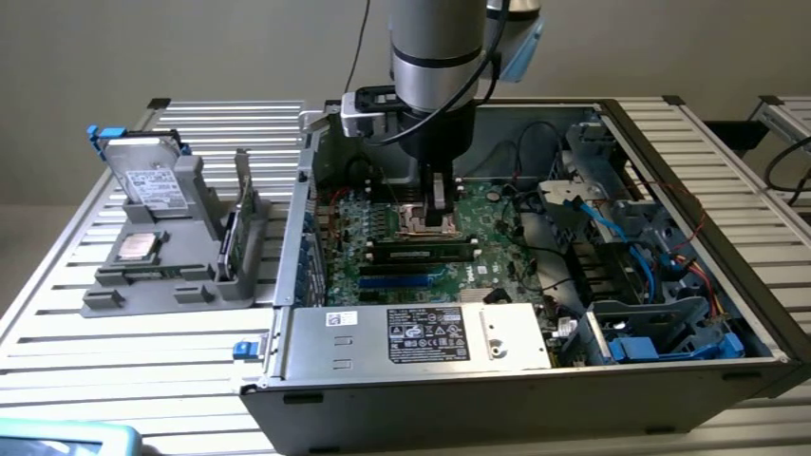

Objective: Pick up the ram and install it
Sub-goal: 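Press down the ram until it locks into place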

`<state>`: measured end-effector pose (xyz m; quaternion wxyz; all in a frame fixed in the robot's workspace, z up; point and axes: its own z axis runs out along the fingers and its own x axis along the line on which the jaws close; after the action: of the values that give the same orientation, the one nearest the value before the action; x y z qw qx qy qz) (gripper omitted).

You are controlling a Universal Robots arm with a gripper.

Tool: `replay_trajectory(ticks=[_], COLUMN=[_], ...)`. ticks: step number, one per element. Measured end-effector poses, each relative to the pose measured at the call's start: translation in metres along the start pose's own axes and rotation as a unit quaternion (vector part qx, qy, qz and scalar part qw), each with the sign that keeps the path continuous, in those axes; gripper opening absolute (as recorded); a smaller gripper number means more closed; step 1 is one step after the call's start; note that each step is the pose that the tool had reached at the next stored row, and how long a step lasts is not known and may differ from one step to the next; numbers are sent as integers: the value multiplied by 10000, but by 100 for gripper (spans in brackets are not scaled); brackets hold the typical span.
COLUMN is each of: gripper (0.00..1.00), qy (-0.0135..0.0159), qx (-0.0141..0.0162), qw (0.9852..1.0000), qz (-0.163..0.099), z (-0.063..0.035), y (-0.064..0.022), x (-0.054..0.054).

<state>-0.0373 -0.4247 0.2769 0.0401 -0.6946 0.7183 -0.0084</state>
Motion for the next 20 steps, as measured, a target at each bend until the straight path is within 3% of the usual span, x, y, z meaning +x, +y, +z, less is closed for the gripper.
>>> replay_trajectory(ticks=[2,5,8,12,14,16,17,18,20], gripper=[12,11,11,11,11,11,11,11,11], qy=[4,4,-36,-154,-250,-323,-334,-332,-327], qx=[0,0,-1,-17,-22,-29,-50,-95,-213], qw=[10000,10000,10000,9999,9997,9995,9994,9994,9992], qz=[-1,-1,2,11,18,24,31,36,48], z=[1,22,67,100,112,127,135,139,144], y=[0,-1,-52,-148,-165,-174,-174,-174,-173], x=[0,1,1,1,12,14,15,17,21])
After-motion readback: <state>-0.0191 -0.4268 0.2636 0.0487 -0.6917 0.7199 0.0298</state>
